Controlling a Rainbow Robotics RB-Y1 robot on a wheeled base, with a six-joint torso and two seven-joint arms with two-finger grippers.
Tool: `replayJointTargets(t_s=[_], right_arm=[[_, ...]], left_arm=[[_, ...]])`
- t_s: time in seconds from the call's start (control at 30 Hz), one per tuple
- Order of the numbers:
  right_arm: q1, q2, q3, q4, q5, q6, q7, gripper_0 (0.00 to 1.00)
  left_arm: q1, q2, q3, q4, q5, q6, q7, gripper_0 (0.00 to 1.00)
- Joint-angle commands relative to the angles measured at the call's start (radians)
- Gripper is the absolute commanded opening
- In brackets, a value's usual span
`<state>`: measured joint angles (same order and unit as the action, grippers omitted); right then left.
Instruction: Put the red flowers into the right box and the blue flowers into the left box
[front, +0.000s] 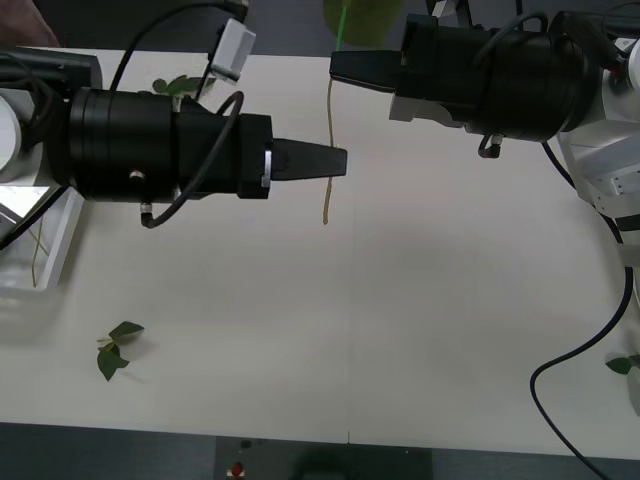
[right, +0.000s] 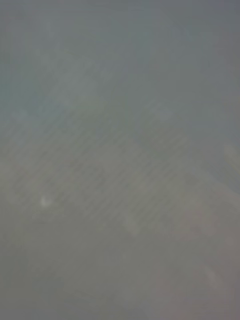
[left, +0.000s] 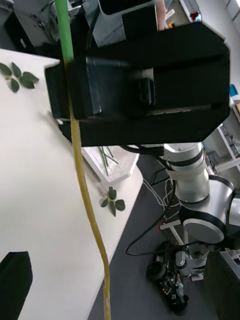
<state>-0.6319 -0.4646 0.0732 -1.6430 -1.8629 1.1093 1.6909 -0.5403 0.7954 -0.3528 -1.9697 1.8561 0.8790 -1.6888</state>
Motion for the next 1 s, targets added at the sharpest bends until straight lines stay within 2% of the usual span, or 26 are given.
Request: replayJointTargets(t_s=[0.03, 0.07, 0.13, 0.17, 0.2, 0.23, 0.9, 0.93, 0.97, 1.0], right_arm=[[-0.02, 0.02, -0.016, -0.018, -0.012, -0.005, -0.022, 0.0], [-0.02, 0.02, -0.016, -0.018, -0.012, -0.005, -0.022, 0.0], [-0.02, 0.02, -0.016, -0.018, -0.012, -0.005, -0.022, 0.0], [-0.02, 0.02, -0.016, -0.018, -0.012, -0.005, -0.022, 0.0], [-0.02, 0.02, -0.016, -0.018, -0.012, -0.005, -0.022, 0.0], [-0.02, 0.02, -0.016, -0.018, -0.012, -0.005, -0.022, 0.0], [-0.02, 0.02, -0.016, -0.018, -0.012, -0.005, -0.022, 0.0], [-0.02, 0.02, -0.016, -0.018, -0.012, -0.005, -0.022, 0.12], [-0.02, 0.02, -0.016, -0.018, -0.012, -0.005, -0.022, 0.41], [-0.02, 0.02, -0.016, -0.018, -0.012, -0.005, -0.022, 0.61]], left_arm=[[-0.024, 0.021, -0.04, -0.014, 0.012, -0.064, 0.029, 1.0], [-0.026, 0.018, -0.046, -0.014, 0.012, -0.068, 0.029, 0.99], [-0.029, 0.015, -0.057, -0.014, 0.009, -0.074, 0.027, 0.76], [-0.032, 0.013, -0.058, -0.014, 0.003, -0.074, 0.031, 0.38], [-0.033, 0.011, -0.057, -0.014, 0.0, -0.074, 0.032, 0.04], [-0.033, 0.011, -0.058, -0.012, 0.0, -0.075, 0.034, 0.0], [-0.035, -0.005, -0.058, -0.011, -0.026, -0.087, 0.054, 0.0], [-0.035, -0.007, -0.058, -0.011, -0.026, -0.086, 0.055, 0.0], [-0.035, -0.005, -0.058, -0.011, -0.026, -0.087, 0.054, 0.0], [-0.035, -0.005, -0.057, -0.011, -0.026, -0.086, 0.054, 0.0]])
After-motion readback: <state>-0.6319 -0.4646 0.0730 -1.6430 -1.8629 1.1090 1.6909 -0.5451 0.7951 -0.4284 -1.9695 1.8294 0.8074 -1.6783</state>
